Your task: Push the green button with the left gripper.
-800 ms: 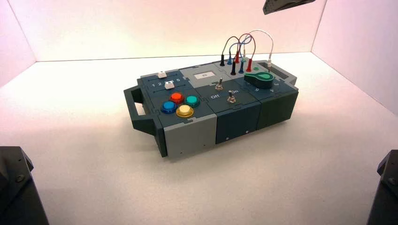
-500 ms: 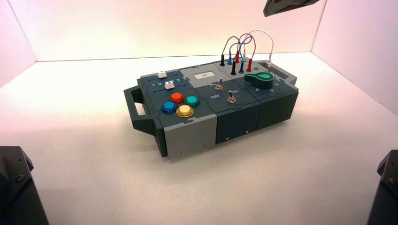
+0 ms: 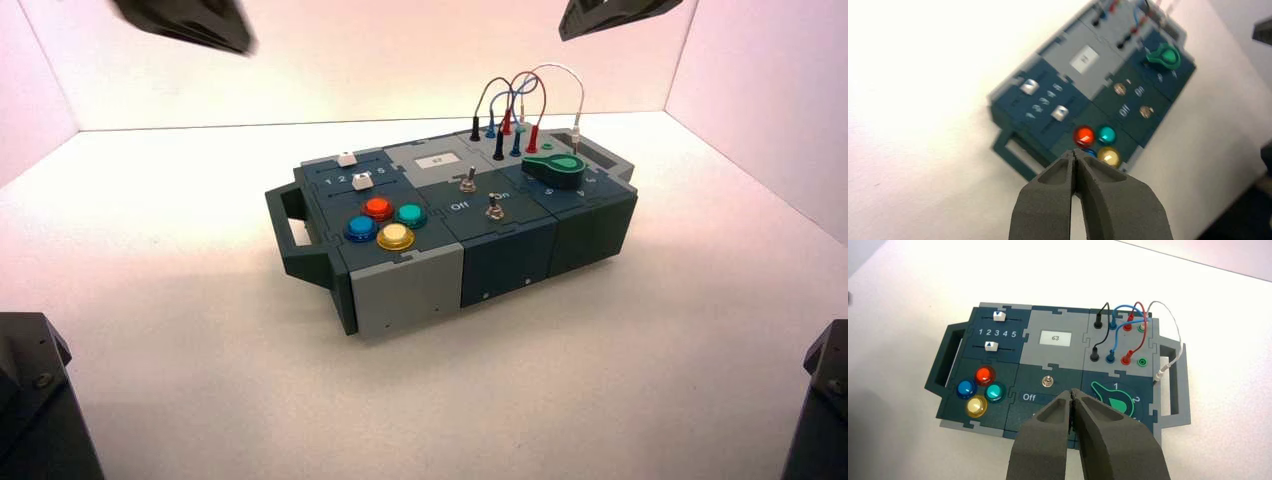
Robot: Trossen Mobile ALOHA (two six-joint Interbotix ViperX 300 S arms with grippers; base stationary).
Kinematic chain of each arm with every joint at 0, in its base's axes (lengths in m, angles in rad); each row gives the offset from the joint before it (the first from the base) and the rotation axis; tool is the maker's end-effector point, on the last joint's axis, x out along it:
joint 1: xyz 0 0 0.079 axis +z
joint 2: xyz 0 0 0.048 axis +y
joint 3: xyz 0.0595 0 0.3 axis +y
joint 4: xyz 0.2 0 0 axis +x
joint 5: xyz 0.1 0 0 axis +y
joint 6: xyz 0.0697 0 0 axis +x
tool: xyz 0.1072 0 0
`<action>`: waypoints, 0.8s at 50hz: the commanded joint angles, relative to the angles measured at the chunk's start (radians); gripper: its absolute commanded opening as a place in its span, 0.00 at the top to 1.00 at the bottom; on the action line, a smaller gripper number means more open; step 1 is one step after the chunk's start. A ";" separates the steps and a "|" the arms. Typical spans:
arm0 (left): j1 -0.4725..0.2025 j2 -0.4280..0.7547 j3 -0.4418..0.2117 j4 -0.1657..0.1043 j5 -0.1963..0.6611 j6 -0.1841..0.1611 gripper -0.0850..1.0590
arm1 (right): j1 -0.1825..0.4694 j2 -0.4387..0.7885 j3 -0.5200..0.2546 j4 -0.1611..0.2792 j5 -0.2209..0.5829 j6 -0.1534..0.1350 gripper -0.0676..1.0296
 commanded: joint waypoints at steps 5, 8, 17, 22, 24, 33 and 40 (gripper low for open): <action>-0.087 0.196 -0.135 -0.002 -0.006 -0.006 0.95 | -0.003 0.025 -0.017 -0.006 -0.017 0.000 0.96; -0.104 0.252 -0.161 0.002 -0.012 -0.003 0.95 | -0.003 0.028 -0.017 -0.011 -0.018 0.000 0.96; -0.138 0.370 -0.212 0.003 -0.034 0.003 0.95 | -0.005 0.029 -0.012 -0.020 -0.026 0.000 0.96; -0.156 0.426 -0.229 0.002 -0.049 0.011 0.95 | -0.006 0.029 -0.015 -0.020 -0.031 0.000 0.96; -0.167 0.453 -0.236 0.003 -0.054 0.017 0.95 | -0.006 0.028 -0.017 -0.021 -0.032 0.000 0.96; -0.198 0.522 -0.244 0.006 -0.071 0.034 0.95 | -0.009 0.029 -0.018 -0.032 -0.034 0.000 0.96; -0.201 0.534 -0.244 0.008 -0.067 0.046 0.95 | -0.011 0.031 -0.015 -0.035 -0.032 0.000 0.96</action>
